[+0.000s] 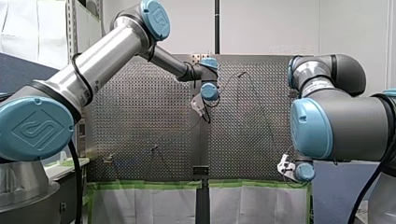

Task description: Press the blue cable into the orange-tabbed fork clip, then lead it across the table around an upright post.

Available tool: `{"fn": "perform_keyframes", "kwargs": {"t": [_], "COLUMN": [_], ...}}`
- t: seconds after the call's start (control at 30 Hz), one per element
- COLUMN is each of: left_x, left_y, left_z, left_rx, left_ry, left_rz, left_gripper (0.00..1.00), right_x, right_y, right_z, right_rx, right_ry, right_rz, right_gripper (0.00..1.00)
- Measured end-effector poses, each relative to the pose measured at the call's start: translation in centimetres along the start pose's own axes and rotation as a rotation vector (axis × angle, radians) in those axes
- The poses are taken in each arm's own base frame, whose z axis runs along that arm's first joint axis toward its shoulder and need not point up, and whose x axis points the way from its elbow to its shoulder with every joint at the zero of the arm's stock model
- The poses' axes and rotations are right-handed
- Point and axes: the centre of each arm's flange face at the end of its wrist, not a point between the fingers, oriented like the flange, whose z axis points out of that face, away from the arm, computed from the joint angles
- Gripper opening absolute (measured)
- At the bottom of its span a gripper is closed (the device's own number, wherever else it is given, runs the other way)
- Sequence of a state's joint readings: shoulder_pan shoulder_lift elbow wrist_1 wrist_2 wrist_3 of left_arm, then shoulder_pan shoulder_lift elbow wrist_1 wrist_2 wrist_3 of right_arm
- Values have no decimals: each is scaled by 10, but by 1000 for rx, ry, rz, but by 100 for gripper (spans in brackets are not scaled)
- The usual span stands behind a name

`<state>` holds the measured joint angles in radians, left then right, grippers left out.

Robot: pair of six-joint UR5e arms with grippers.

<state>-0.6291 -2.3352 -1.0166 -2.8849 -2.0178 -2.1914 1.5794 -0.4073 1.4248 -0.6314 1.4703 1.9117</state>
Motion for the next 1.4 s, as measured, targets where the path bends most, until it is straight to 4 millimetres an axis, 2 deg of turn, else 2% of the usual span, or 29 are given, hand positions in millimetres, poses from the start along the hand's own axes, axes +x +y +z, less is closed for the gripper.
{"fn": "perform_keyframes", "kwargs": {"t": [0.1, 0.4, 0.9, 1.03, 1.27, 1.4], "left_x": [2, 10, 16, 8, -26, -34], "left_y": [-1, -2, 10, 12, 9, 10], "left_z": [-1, -8, -22, -23, -28, -31], "left_rx": [15, 38, -7, -26, -64, -70], "left_ry": [21, 118, 264, 282, 284, 311], "left_rz": [-9, -44, 10, 16, 23, 33], "left_gripper": [97, 100, 100, 100, 100, 100], "right_x": [-9, -15, -16, -16, -16, -16], "right_y": [4, 7, 7, 8, 8, 7], "right_z": [2, 2, 1, 1, 1, 1], "right_rx": [-6, -16, -19, -20, -20, -19], "right_ry": [-13, -40, -48, -49, -49, -49], "right_rz": [-1, -2, -8, -7, -8, -10], "right_gripper": [0, 0, 0, 0, 0, 0]}}
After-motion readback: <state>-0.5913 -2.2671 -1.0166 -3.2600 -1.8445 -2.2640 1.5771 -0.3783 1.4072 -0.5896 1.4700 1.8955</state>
